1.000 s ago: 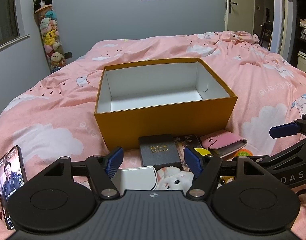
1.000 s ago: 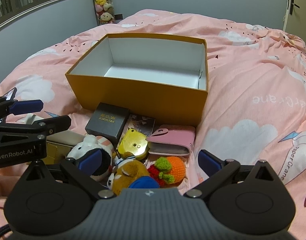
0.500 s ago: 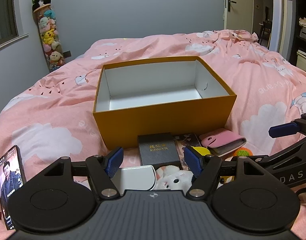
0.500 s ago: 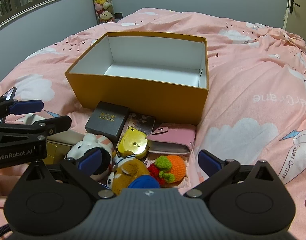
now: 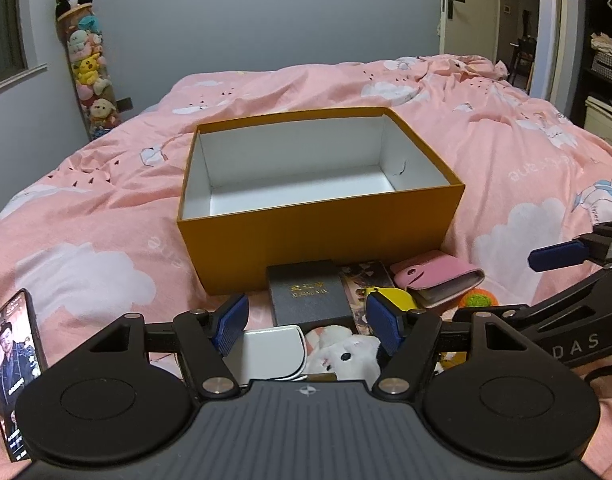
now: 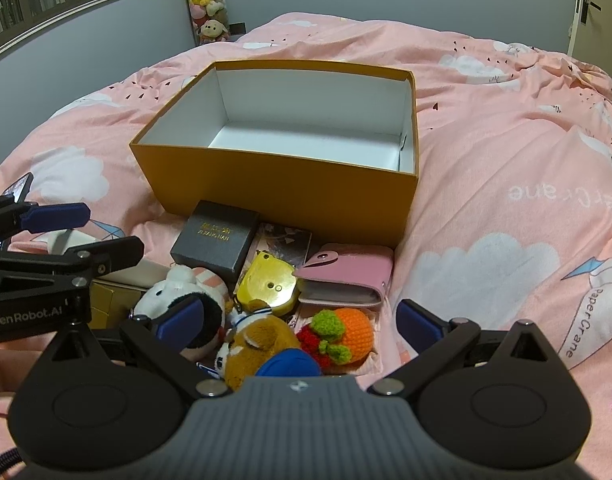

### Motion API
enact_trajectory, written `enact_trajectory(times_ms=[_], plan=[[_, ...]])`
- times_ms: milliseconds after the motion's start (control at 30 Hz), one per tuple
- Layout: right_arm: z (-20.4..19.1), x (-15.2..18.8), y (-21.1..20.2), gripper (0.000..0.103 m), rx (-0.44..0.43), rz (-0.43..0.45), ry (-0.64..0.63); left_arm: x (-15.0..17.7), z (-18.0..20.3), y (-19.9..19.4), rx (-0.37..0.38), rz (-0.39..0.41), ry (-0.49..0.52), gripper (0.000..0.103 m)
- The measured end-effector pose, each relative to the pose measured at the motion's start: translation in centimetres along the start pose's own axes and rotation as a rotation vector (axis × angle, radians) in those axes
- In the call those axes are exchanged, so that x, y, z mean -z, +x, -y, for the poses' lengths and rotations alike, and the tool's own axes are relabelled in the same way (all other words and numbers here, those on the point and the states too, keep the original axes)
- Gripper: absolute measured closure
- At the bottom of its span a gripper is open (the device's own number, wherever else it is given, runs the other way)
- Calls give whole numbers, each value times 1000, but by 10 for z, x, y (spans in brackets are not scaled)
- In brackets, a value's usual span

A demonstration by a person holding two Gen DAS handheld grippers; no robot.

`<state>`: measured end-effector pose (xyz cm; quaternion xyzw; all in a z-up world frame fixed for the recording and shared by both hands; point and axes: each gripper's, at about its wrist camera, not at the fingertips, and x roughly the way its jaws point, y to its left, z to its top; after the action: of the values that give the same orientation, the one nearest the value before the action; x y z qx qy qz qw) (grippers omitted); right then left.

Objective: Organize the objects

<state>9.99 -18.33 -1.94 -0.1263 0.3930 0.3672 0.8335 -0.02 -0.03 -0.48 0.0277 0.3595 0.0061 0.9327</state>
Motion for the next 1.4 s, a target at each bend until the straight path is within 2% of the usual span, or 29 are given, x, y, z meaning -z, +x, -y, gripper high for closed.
enact_trajectory(times_ms=[367, 567, 733, 833, 933, 967, 1067, 1100, 1400], plan=[[-1, -6, 3, 1, -45, -17, -16, -5, -17, -14, 21, -65, 28, 25], [-10, -9, 9, 1, -76, -37, -67, 0, -21, -20, 8, -145, 82, 18], [-19, -13, 14, 2, -112, -55, -127, 10, -30, 1, 4, -205, -7, 18], [-25, -14, 16, 3, -130, -63, -167, 13, -34, 9, 28, -204, -84, 17], [-28, -16, 20, 12, -149, -77, -189, 11, -35, 11, 26, -182, -111, 21], [-28, -17, 22, 17, -152, -82, -195, 10, -36, 11, 20, -173, -120, 27], [-29, -23, 28, 22, -158, -91, -208, 4, -41, 13, 24, -152, -151, 28], [-29, -25, 29, 23, -158, -88, -213, 1, -43, 15, 26, -144, -157, 31], [-42, -49, 42, 32, -177, -54, -286, -22, -53, 36, 43, -114, -164, 32]])
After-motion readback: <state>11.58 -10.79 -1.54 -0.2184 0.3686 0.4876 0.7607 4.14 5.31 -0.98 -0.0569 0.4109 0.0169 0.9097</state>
